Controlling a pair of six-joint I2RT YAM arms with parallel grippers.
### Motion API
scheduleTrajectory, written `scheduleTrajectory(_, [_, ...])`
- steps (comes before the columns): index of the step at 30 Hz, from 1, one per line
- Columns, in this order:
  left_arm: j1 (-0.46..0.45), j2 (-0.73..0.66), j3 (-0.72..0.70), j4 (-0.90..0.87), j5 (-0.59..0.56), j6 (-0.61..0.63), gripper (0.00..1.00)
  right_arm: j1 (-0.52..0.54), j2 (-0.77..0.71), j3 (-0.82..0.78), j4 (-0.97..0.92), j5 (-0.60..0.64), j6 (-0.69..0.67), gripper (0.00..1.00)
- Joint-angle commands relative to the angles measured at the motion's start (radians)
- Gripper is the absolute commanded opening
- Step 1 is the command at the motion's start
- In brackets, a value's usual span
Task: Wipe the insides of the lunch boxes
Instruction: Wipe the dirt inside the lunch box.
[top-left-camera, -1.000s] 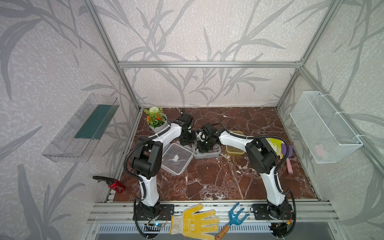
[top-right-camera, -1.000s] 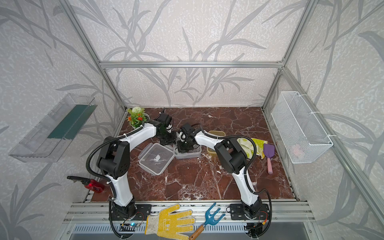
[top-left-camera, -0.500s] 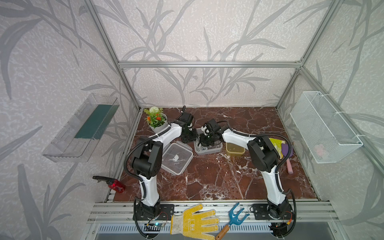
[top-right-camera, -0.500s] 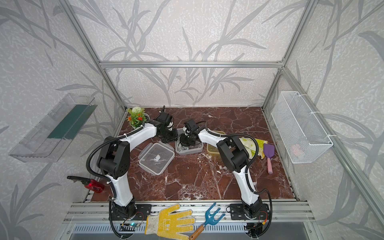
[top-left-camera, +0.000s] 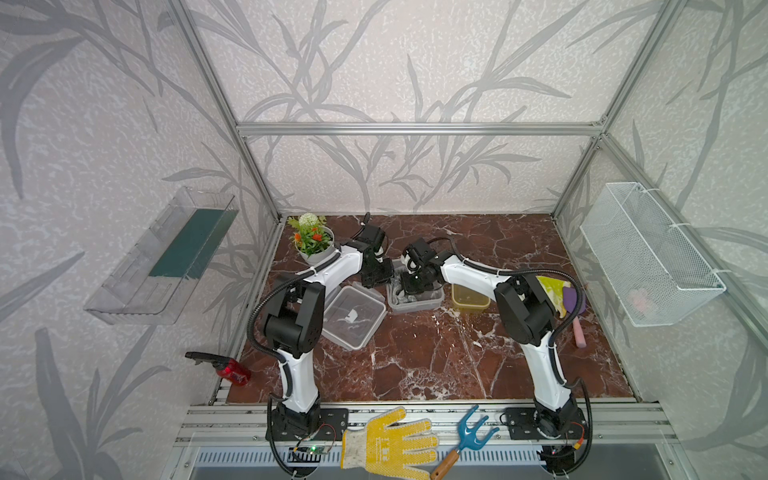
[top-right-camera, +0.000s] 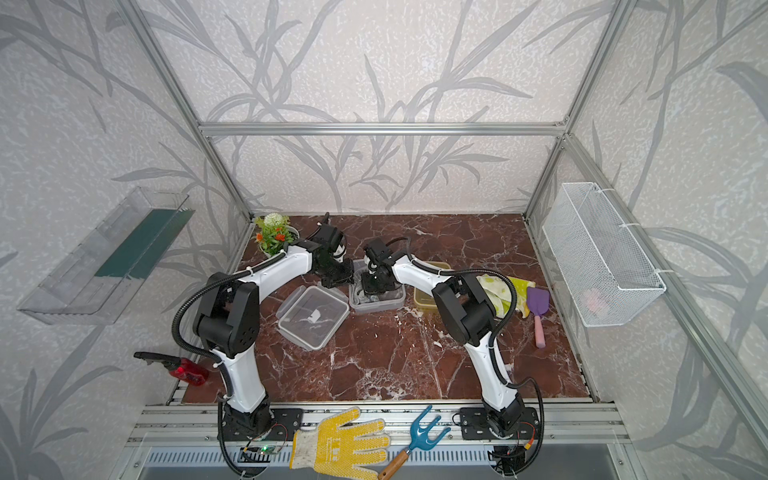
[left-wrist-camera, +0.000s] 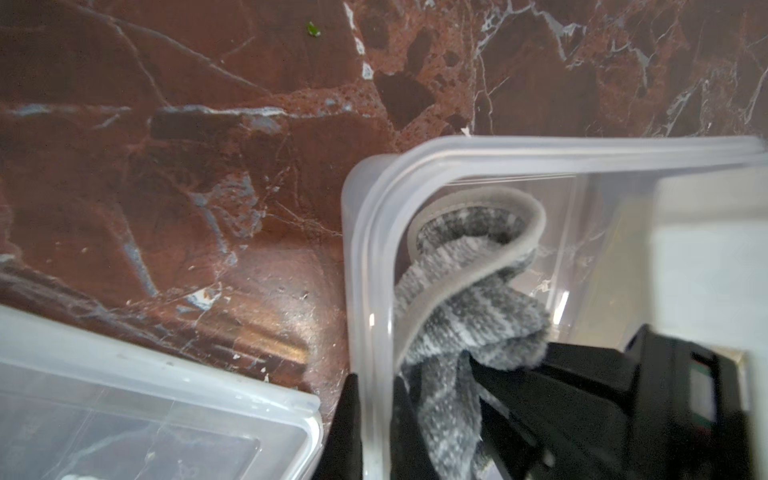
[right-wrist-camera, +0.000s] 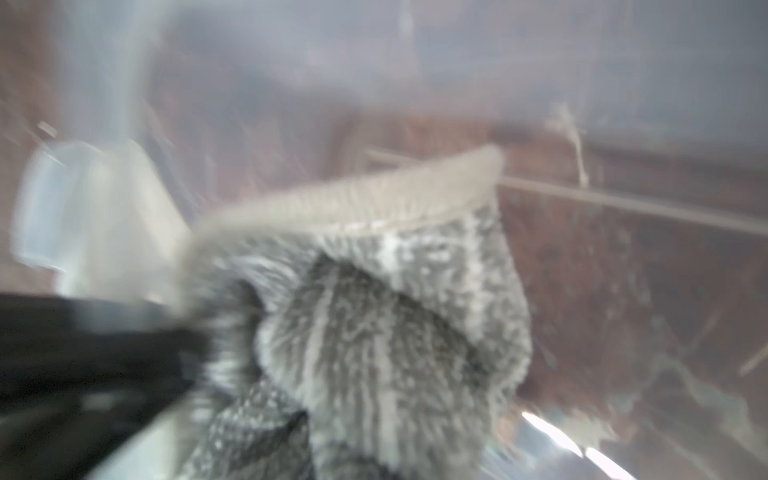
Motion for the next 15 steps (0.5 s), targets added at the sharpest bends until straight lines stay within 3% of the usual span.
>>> scheduleTrajectory(1, [0.003, -0.005, 0.059, -0.025, 0.035, 0.017, 0.08, 0.004, -0.068, -0.068, -0.078, 0.142, -0.081, 0.00])
scheduleTrajectory(6, [0.000, -0.001, 0.052, -0.033, 0.037, 0.016, 0.08, 0.005, -0.125, -0.067, 0.015, 0.255, -0.075, 0.00])
scheduleTrajectory(10, [-0.009, 0.001, 0.049, -0.033, 0.046, 0.018, 0.08, 0.007, -0.090, 0.000, 0.064, 0.355, -0.054, 0.00])
scheduleTrajectory(15, [-0.012, 0.011, 0.056, -0.056, 0.065, 0.031, 0.08, 0.004, -0.018, 0.099, 0.058, 0.354, -0.030, 0.00])
